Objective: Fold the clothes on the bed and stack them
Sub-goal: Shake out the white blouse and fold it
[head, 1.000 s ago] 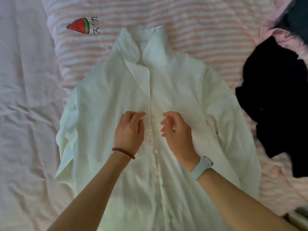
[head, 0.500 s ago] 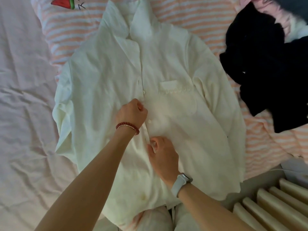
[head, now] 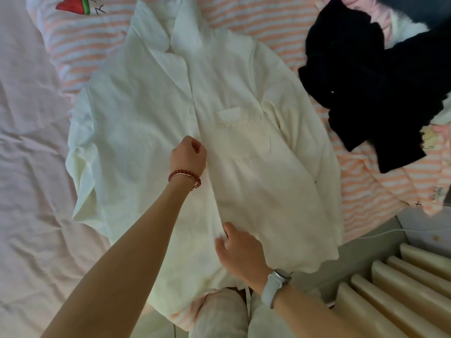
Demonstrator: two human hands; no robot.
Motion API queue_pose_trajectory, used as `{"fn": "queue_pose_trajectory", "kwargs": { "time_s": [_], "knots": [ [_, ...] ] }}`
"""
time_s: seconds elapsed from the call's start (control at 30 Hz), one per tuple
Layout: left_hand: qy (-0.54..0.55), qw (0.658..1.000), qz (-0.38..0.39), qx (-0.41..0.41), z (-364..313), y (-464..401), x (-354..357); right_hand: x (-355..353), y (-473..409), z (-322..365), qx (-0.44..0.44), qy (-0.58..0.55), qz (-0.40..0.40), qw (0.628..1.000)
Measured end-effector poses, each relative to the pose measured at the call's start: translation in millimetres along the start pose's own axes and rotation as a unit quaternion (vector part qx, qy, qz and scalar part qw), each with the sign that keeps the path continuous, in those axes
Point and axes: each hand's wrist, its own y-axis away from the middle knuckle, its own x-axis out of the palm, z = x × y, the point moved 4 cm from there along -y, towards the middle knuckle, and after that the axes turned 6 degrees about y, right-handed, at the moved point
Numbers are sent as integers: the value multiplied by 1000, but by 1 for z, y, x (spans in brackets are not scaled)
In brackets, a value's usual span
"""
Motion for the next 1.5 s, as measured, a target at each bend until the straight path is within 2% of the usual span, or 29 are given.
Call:
{"fn": "queue_pose_trajectory", "kwargs": {
  "time_s": [0.1,0.23,0.33,0.4,0.5,0.6,0.73,0.87,0.97,1.03,1.1,1.17,1.27,1.33,1.4,1.5],
  "knots": [
    [-12,1000,18,2,3,4,6,0,5,-25,39,-52,80,995],
    [-38,996,67,39,7,13,12,2,7,-39,22,-121,193,974],
    [-124,980,106,113,11,27,22,4,11,-44,10,-178,248,952],
    [-178,971,94,131,15,36,27,5,16,-45,4,-240,277,931],
    [-212,964,66,147,21,45,32,11,32,-50,-18,-203,321,925],
    [-249,951,73,169,28,53,39,21,46,-61,-19,-143,338,930],
    [-291,935,75,189,36,62,43,27,48,-82,17,-78,291,953],
    [-347,914,60,203,39,72,43,27,47,-100,6,87,262,961],
    [-394,894,92,193,43,76,44,9,43,-103,30,48,213,975],
    [-395,894,99,187,38,75,43,-9,36,-103,33,15,162,986],
    [-374,907,99,167,28,74,41,-30,30,-105,37,-6,97,995],
    [-337,927,86,137,14,73,40,-57,23,-111,59,-71,-21,996],
    [-288,946,57,138,-15,72,41,-107,13,-132,101,-134,-233,958],
    [-256,950,37,177,-39,70,48,-136,4,-152,146,-127,-307,932],
    [-230,950,26,211,-63,67,58,-153,-9,-174,195,-111,-294,929],
    [-227,947,32,227,-97,56,79,-160,-30,-194,217,-79,-186,955]
  ]
}}
